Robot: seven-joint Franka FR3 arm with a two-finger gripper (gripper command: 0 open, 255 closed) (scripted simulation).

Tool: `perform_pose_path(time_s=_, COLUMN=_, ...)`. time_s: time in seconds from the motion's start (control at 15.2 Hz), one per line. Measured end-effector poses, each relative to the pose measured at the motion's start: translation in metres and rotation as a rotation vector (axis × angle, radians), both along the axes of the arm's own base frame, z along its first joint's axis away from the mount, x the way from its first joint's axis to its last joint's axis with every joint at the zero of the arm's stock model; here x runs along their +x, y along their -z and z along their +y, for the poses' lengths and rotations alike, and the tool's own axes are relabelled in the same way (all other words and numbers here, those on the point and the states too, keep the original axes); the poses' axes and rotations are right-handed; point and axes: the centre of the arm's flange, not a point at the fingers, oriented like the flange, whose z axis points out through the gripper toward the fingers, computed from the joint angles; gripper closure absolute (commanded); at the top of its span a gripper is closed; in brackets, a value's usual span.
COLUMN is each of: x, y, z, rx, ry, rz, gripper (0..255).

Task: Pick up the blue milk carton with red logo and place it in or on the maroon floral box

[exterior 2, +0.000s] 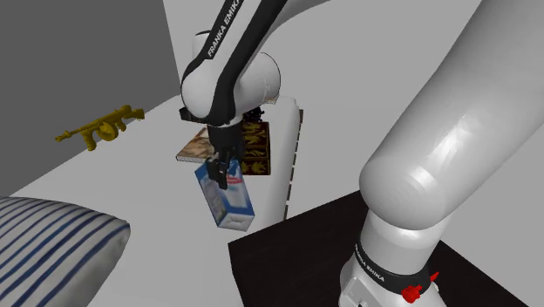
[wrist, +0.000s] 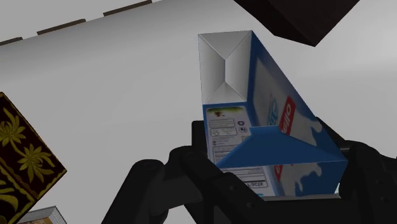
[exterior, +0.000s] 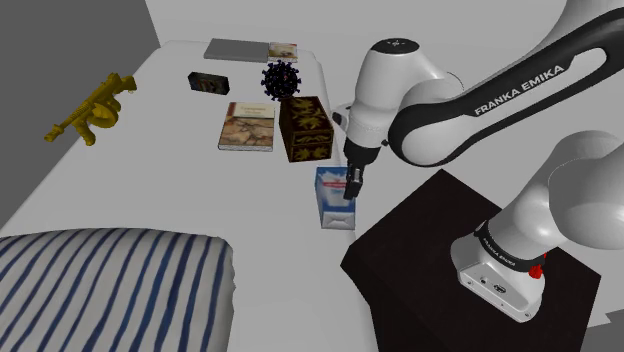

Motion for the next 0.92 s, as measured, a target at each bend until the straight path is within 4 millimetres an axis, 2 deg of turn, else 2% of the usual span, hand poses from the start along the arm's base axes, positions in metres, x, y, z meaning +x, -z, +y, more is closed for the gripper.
perform_pose_path(time_s=0.92, x=-0.001, y=-0.074, z=-0.001, rx=0.000, ry=0.000, rz=0.000, gripper=255)
